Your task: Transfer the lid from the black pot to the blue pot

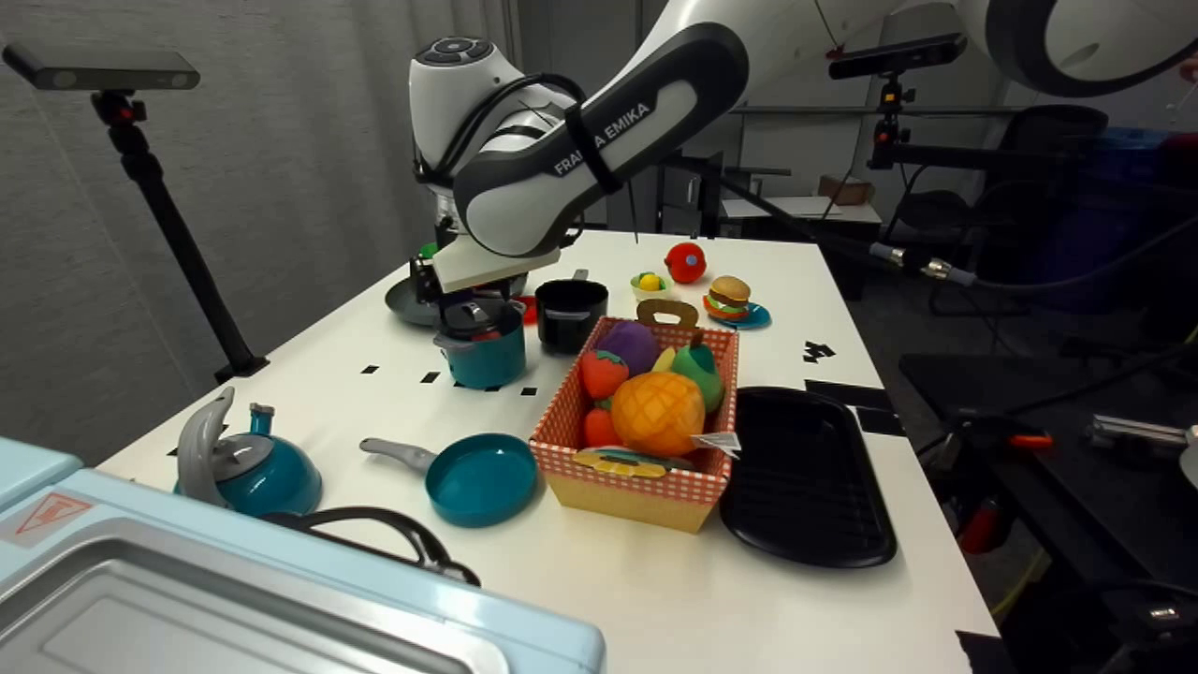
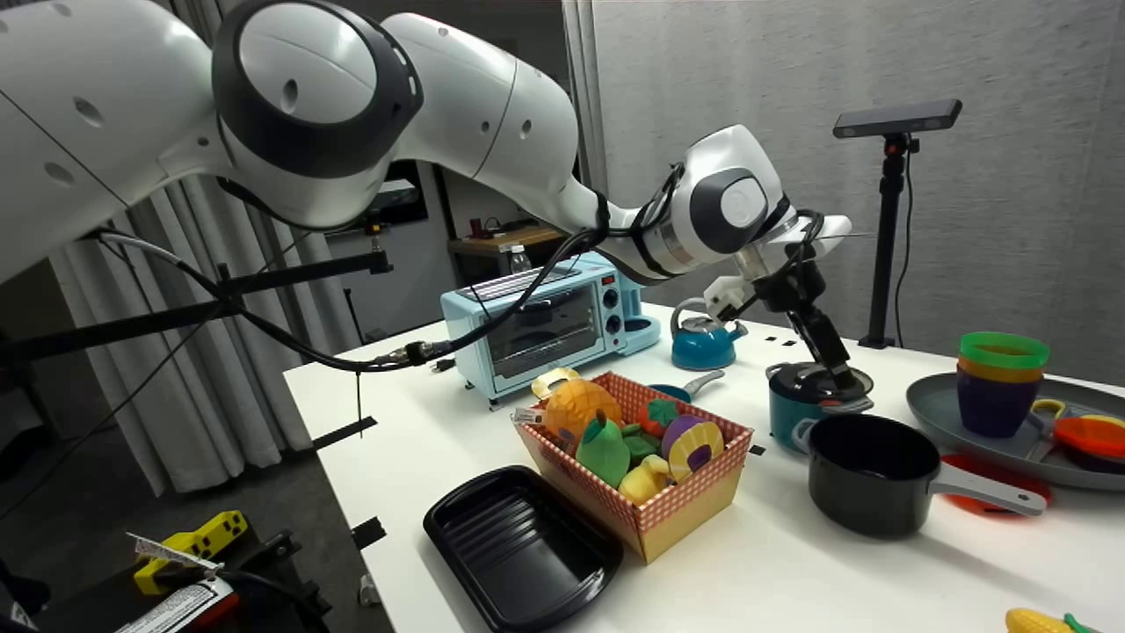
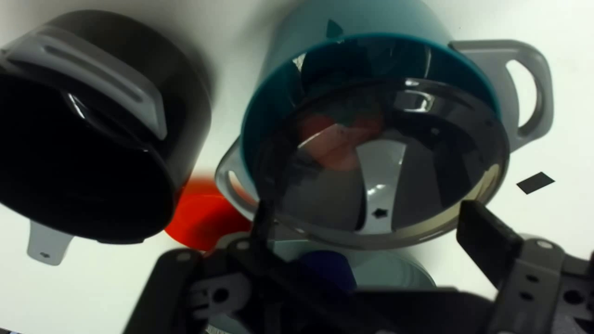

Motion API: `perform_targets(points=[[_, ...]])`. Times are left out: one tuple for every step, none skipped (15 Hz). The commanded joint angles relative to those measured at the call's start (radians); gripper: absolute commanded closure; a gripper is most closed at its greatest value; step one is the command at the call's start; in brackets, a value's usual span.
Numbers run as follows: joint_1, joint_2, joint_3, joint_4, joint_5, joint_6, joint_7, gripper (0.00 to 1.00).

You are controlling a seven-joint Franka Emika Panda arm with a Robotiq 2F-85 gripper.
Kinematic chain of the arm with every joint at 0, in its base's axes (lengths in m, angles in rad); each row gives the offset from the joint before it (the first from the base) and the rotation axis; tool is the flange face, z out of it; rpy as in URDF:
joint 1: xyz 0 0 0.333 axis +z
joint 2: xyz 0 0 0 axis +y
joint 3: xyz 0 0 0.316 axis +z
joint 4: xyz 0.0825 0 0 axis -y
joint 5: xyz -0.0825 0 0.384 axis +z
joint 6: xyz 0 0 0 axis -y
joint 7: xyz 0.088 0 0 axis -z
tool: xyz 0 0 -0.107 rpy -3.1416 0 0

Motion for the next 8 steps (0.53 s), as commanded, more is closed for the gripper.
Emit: perform_targets(points=[[-0.012, -0.002, 0.006, 0.026, 0.005, -0.024, -0.015, 0.0], [-0.013, -0.008, 0.007, 0.022, 0.007, -0.021, -0.017, 0.0], [-0.015, -0.017, 0.009, 0.016, 0.009, -0.017, -0.021, 0.0], [-0.017, -0.029, 0.011, 0.006, 0.01, -0.011, -0.027, 0.0], [-0.018, -0.038, 0.009, 0.0, 0.008, -0.006, -0.029, 0.0], [-0.02, -0.053, 0.01, -0.011, 0.008, 0.001, -0.036, 0.0], [-0.022, -0.065, 0.011, -0.019, 0.008, 0.005, -0.043, 0.0], [-0.024, -0.082, 0.013, -0.032, 0.009, 0.009, -0.051, 0.0]])
